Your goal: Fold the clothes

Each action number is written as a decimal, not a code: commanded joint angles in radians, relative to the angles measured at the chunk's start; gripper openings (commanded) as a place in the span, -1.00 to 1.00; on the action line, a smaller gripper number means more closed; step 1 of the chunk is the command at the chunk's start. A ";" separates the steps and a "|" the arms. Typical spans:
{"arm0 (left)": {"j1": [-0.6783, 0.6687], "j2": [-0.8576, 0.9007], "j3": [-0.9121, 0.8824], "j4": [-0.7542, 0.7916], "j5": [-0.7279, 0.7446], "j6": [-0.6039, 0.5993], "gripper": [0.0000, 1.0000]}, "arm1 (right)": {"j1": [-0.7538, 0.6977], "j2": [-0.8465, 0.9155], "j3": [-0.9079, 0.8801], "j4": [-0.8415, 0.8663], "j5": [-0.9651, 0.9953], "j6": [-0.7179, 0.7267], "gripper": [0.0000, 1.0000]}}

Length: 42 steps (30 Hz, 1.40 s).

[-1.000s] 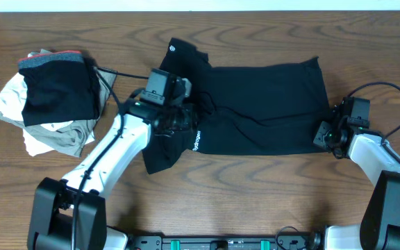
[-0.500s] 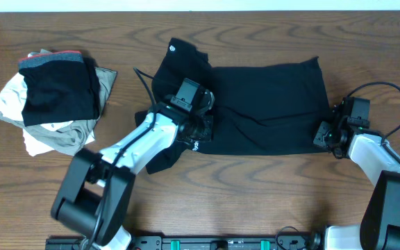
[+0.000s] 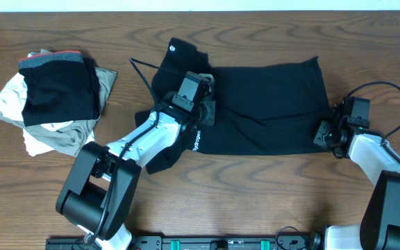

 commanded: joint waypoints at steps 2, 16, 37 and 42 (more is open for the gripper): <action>0.001 -0.002 -0.003 -0.026 -0.005 0.000 -0.73 | 0.007 -0.001 -0.008 -0.002 0.000 -0.013 -0.40; -0.004 -0.092 -0.002 -0.232 0.108 0.108 -0.02 | 0.007 0.000 -0.008 -0.004 0.000 -0.013 -0.39; -0.023 0.085 -0.002 0.005 -0.024 0.137 -0.13 | 0.007 -0.001 -0.008 -0.004 0.000 -0.013 -0.38; -0.023 0.087 -0.002 0.231 -0.143 0.138 -0.12 | 0.007 -0.001 -0.008 -0.008 0.000 -0.013 -0.39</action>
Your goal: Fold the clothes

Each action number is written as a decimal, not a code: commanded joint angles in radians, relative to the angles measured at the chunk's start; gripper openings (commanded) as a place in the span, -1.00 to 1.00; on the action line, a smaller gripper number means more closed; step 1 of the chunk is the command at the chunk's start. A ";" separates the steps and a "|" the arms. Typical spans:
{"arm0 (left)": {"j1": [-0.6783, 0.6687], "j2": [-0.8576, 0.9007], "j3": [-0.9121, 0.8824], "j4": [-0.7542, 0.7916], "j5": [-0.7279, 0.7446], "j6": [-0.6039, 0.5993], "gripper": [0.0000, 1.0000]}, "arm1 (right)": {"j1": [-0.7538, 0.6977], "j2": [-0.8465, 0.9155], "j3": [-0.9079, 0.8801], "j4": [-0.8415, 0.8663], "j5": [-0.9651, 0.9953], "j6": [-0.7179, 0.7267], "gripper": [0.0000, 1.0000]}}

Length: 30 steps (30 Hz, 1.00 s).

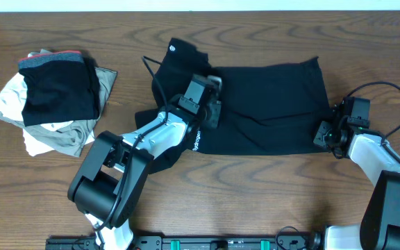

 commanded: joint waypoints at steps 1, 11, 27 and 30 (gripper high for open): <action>0.002 0.000 0.000 0.104 -0.130 0.006 -0.11 | 0.007 -0.001 -0.008 -0.006 0.000 -0.013 -0.39; 0.027 -0.009 0.000 0.075 -0.095 0.005 -0.10 | 0.007 -0.001 -0.008 -0.015 0.000 -0.013 -0.39; 0.026 -0.127 0.000 -0.298 -0.057 0.063 -0.11 | 0.006 -0.001 -0.008 -0.008 0.001 -0.024 -0.38; 0.026 -0.076 0.000 -0.289 -0.040 0.062 -0.11 | 0.006 -0.001 -0.008 -0.008 0.001 -0.024 -0.38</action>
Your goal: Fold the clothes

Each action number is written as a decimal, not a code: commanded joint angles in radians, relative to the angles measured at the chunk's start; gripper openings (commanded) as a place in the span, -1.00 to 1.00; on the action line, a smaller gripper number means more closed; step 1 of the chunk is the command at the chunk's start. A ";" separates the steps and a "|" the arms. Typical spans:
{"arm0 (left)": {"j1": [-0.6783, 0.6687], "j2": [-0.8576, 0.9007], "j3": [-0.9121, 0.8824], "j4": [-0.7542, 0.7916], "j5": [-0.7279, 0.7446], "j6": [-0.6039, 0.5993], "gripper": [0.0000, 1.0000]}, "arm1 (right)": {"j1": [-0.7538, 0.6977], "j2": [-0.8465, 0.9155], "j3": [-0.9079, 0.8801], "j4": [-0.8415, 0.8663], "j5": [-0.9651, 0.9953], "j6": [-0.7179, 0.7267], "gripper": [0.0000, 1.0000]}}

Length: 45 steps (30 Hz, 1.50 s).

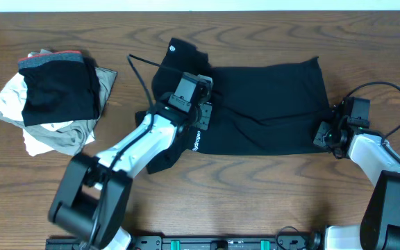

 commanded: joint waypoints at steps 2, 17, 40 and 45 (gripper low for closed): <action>0.002 0.087 0.004 0.011 -0.003 0.023 -0.11 | 0.006 -0.001 -0.008 -0.003 0.001 -0.010 -0.38; 0.061 0.217 0.005 0.529 -0.232 0.045 -0.10 | 0.006 -0.001 -0.008 -0.010 0.000 -0.010 -0.38; 0.108 -0.333 0.016 -0.423 -0.155 -0.155 -0.11 | 0.005 -0.044 0.222 -0.143 -0.033 -0.026 -0.17; 0.108 -0.337 0.005 -0.544 -0.155 -0.185 -0.10 | 0.004 -0.044 0.272 -0.164 -0.024 -0.055 -0.03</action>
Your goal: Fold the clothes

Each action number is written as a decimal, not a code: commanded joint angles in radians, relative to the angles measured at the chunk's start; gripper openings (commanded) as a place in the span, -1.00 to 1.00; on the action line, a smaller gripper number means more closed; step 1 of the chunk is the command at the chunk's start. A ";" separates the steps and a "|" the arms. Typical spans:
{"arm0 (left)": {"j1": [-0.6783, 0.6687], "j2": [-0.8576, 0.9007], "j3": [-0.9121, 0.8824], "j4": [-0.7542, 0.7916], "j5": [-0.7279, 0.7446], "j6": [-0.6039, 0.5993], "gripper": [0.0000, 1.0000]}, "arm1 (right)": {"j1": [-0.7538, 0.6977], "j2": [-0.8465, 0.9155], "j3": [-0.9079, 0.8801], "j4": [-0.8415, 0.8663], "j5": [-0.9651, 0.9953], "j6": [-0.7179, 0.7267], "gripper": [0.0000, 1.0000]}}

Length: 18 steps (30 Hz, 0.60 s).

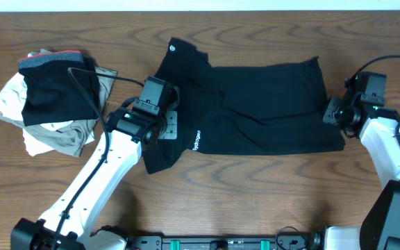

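A black garment with small white print lies spread across the middle of the table, its left part rumpled, with a flap reaching toward the front. My left gripper sits low on the garment's left portion, its fingers pointing right; the jaws are too small to read from overhead. My right gripper is at the garment's right edge, about halfway along it, touching or just beside the cloth. Whether it grips the edge does not show.
A pile of other clothes, with black, grey, white and tan pieces, sits at the far left of the wooden table. The left arm's cable loops over the pile's right side.
My left gripper has moved left, from the garment's middle fold to its left portion. My right gripper has moved back from the front right corner to mid-height on the right edge. The garment looks unchanged.
At all three earlier moments my left gripper hovered around the fold in the garment's middle-left, shifting only slightly, while my right gripper stayed at the front right corner. Now both have shifted, left arm leftward, right arm farther back. The cloth's outline is about the same.
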 commanded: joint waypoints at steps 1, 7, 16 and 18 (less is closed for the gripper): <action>0.000 0.008 -0.014 -0.027 -0.001 -0.051 -0.11 | 0.002 -0.018 0.024 -0.007 0.008 -0.047 0.01; 0.000 0.008 -0.019 -0.041 0.000 -0.051 -0.10 | -0.041 -0.015 0.024 -0.016 0.056 -0.049 0.06; 0.000 0.008 -0.019 -0.046 0.000 -0.051 -0.09 | -0.072 0.070 0.024 0.019 0.040 -0.042 0.08; 0.000 0.008 -0.019 -0.047 0.000 -0.051 -0.10 | -0.072 0.106 0.024 0.042 0.001 -0.047 0.08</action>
